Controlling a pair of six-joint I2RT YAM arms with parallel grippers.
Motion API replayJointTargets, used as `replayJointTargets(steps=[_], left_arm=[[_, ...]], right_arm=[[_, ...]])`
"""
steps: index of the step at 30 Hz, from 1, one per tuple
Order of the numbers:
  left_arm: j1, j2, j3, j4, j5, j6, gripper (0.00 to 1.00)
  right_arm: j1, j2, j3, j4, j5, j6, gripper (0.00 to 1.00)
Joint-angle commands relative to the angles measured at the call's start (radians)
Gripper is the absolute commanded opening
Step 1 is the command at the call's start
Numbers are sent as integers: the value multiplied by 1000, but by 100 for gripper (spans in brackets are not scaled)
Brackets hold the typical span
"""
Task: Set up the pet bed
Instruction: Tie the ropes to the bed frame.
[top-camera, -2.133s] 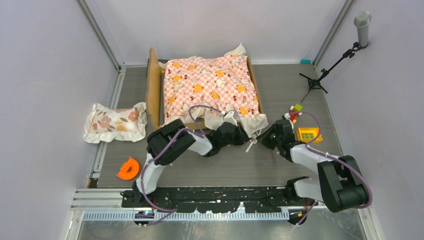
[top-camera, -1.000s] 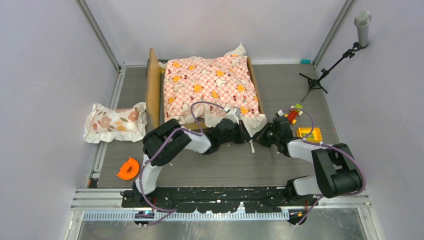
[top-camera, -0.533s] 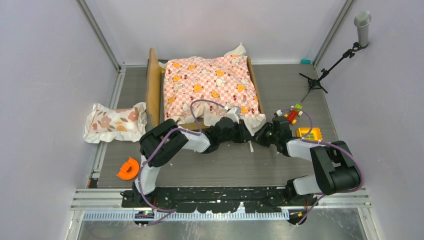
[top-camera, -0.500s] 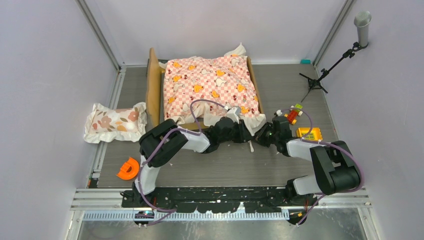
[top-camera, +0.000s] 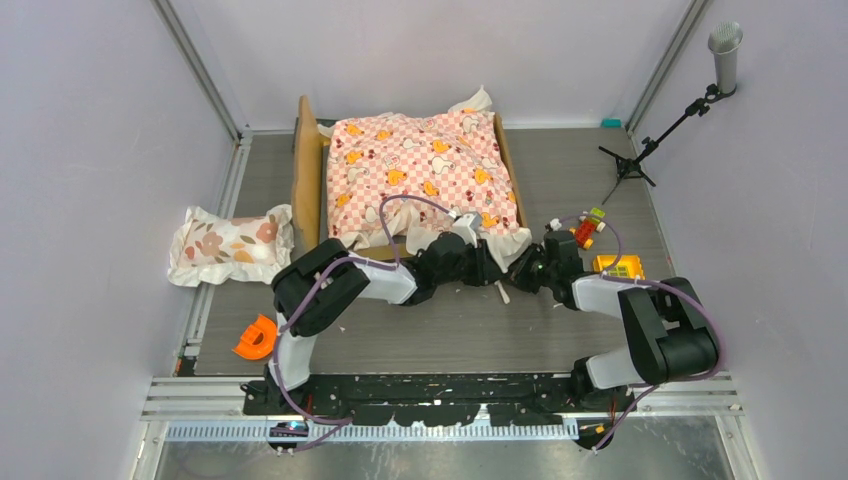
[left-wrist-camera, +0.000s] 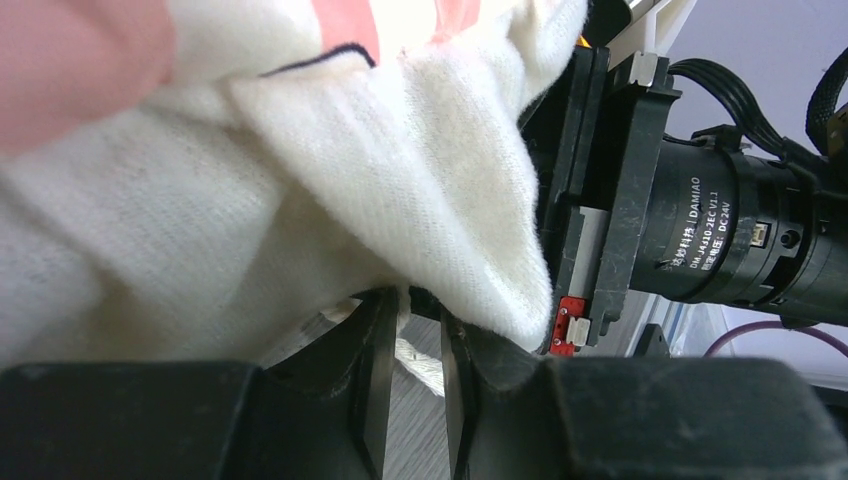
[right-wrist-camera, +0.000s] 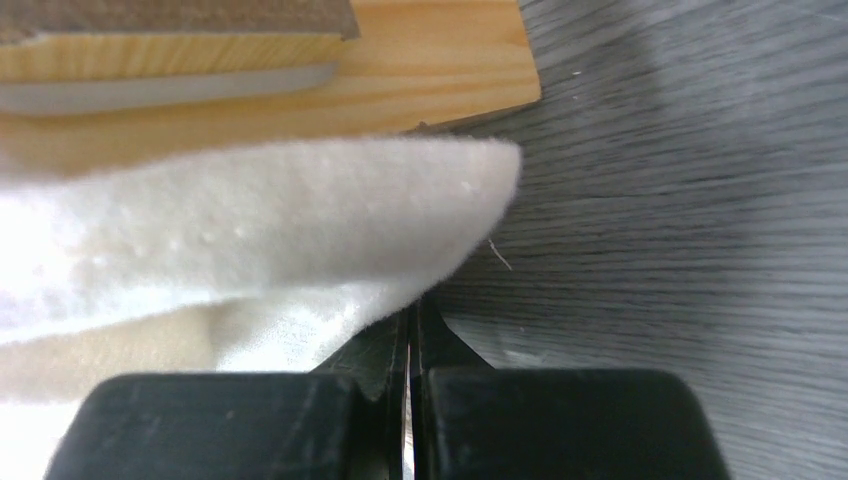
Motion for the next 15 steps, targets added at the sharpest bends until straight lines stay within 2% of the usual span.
replayJointTargets(steps=[1, 8, 15], left_arm=[[-9, -24, 0, -55, 70, 39, 25], [-10, -52, -16, -114, 28, 71, 26], [-9, -107, -26, -194, -31, 113, 32]], right_arm=[[1, 36, 67, 5, -65, -41, 3], [2, 18, 66, -29, -63, -54, 2], [1, -31, 74, -103, -22, -83, 3]])
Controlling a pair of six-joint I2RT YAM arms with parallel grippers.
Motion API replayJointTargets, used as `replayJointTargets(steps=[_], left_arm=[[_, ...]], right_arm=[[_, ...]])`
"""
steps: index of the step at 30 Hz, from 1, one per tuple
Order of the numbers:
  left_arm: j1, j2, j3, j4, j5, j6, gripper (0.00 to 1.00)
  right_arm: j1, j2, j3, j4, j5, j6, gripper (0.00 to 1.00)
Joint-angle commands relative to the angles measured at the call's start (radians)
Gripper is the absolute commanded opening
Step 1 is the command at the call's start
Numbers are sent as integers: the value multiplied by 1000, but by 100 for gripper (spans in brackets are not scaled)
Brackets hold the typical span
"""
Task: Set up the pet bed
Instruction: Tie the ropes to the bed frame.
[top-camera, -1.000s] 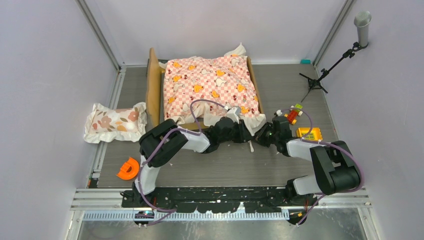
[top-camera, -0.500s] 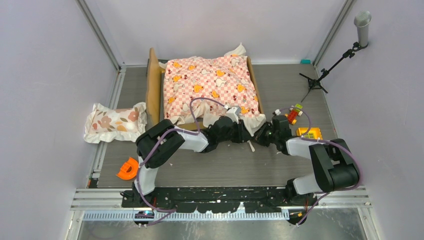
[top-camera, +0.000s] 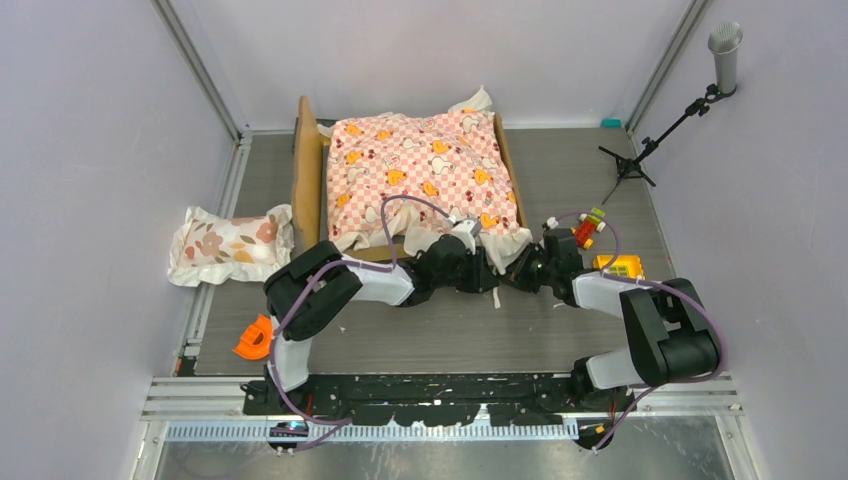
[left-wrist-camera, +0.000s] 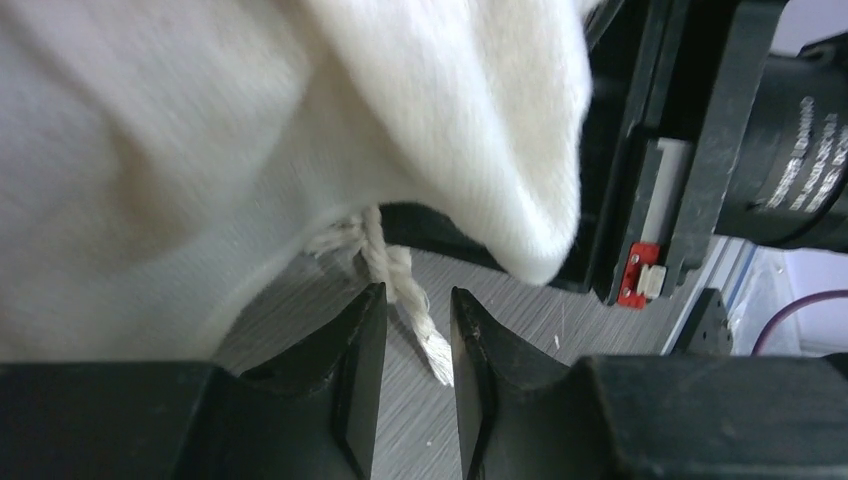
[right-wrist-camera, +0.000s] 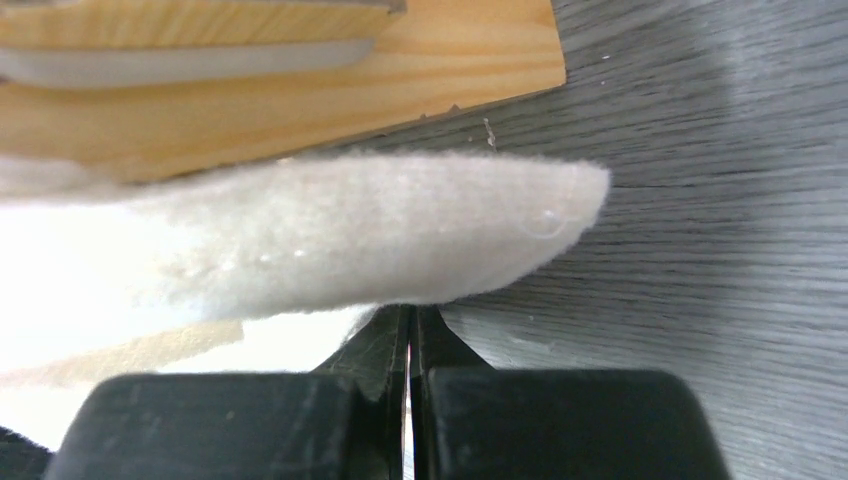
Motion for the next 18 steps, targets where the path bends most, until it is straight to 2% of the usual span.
replayJointTargets(steps=[1, 13, 18], left_arm=[[-10, -75, -10, -82, -23, 53, 33], [-9, -133, -40, -96, -16, 78, 36], [26, -154, -75, -125, -73, 61, 36]], right_arm=[[2, -43, 39, -40, 24, -32, 2], [1, -37, 41, -43, 31, -34, 2], [1, -38, 43, -43, 28, -32, 2]])
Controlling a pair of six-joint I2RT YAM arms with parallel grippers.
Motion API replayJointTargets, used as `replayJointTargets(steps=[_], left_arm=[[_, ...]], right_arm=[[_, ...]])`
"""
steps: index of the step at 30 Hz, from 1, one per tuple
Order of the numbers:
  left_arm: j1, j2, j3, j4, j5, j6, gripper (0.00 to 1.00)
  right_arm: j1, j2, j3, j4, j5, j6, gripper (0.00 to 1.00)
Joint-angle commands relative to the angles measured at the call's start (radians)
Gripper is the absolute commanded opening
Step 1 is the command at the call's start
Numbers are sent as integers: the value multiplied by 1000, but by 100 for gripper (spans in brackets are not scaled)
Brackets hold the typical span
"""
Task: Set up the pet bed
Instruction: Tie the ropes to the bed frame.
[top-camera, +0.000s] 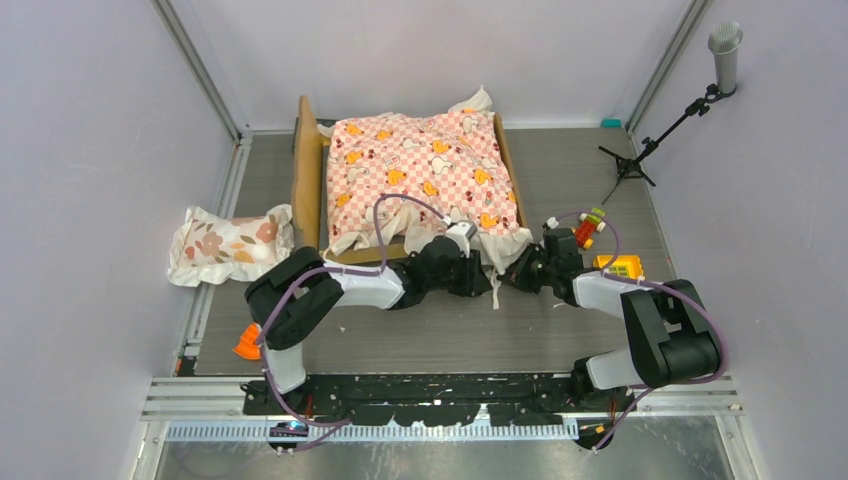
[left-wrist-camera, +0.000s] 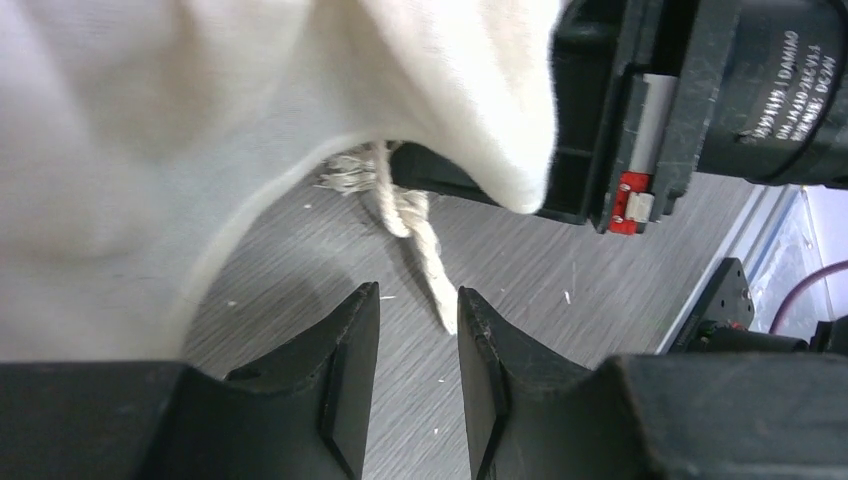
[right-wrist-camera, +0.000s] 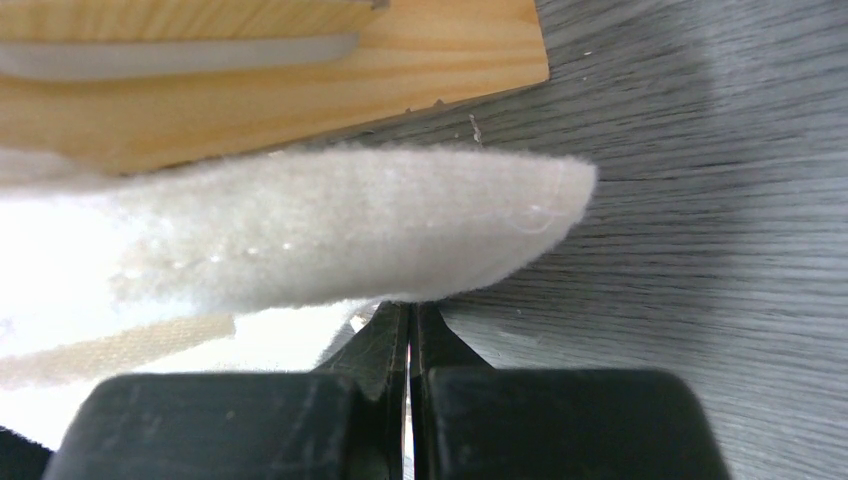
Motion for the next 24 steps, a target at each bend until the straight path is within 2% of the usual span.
replayJointTargets(steps=[1, 11, 24], left_arm=[[48, -40, -25, -16, -55, -12, 36], [86, 60, 96, -139, -104, -51, 34], [76, 123, 136, -125, -106, -83, 34]], right_arm=[[1, -23, 32, 3, 8, -13, 2], [2, -11, 41, 6, -12, -15, 2], [1, -11, 41, 6, -14, -16, 2]])
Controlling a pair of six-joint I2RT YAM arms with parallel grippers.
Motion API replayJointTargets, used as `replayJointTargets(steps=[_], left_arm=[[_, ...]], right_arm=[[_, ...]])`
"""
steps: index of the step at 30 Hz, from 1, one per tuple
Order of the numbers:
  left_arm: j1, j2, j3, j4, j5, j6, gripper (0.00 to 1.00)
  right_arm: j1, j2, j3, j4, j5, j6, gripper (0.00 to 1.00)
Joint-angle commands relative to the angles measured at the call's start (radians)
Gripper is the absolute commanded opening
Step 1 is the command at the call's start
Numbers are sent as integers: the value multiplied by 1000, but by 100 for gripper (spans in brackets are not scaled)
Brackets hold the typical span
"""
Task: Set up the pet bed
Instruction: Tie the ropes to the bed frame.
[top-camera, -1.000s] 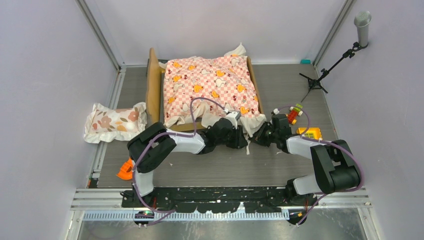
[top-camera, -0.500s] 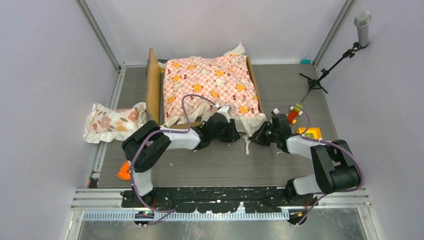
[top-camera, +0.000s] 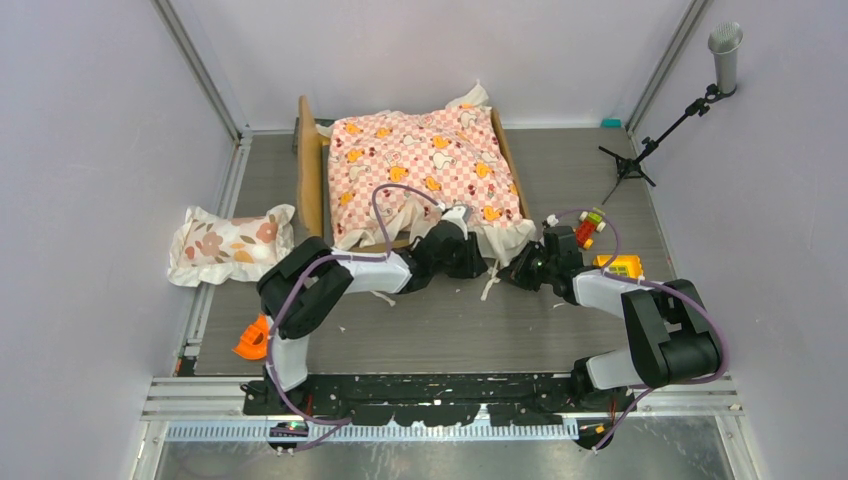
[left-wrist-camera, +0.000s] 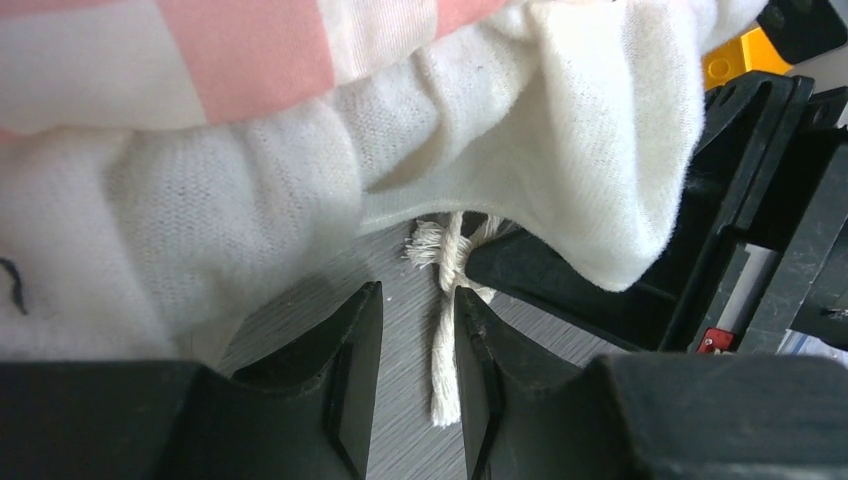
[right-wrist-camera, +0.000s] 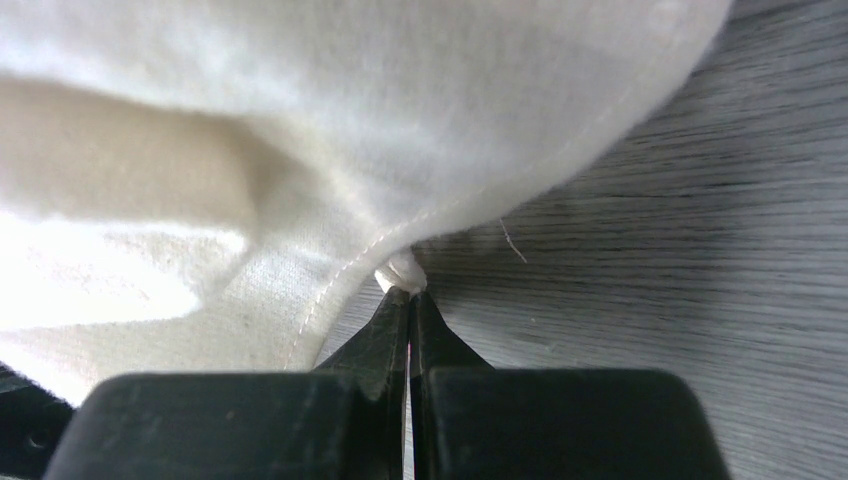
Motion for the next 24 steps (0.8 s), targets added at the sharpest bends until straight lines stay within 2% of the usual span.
replayJointTargets(steps=[1, 7, 12, 18, 24], left_arm=[[6, 53, 19, -25, -24, -37, 34], [-11, 48, 9, -11, -46, -61, 34], [-48, -4, -34, 2, -130, -47, 34], [-89, -17, -45, 75, -208, 113, 34], [-106, -36, -161, 315, -247, 389, 34]], right_arm=[[1, -10, 26, 7, -9, -14, 2], [1, -10, 23, 7, -4, -13, 2], [2, -10, 21, 8, -1, -13, 2], [2, -8, 20, 12, -3, -12, 2], [1, -14, 25, 7, -7, -11, 2]])
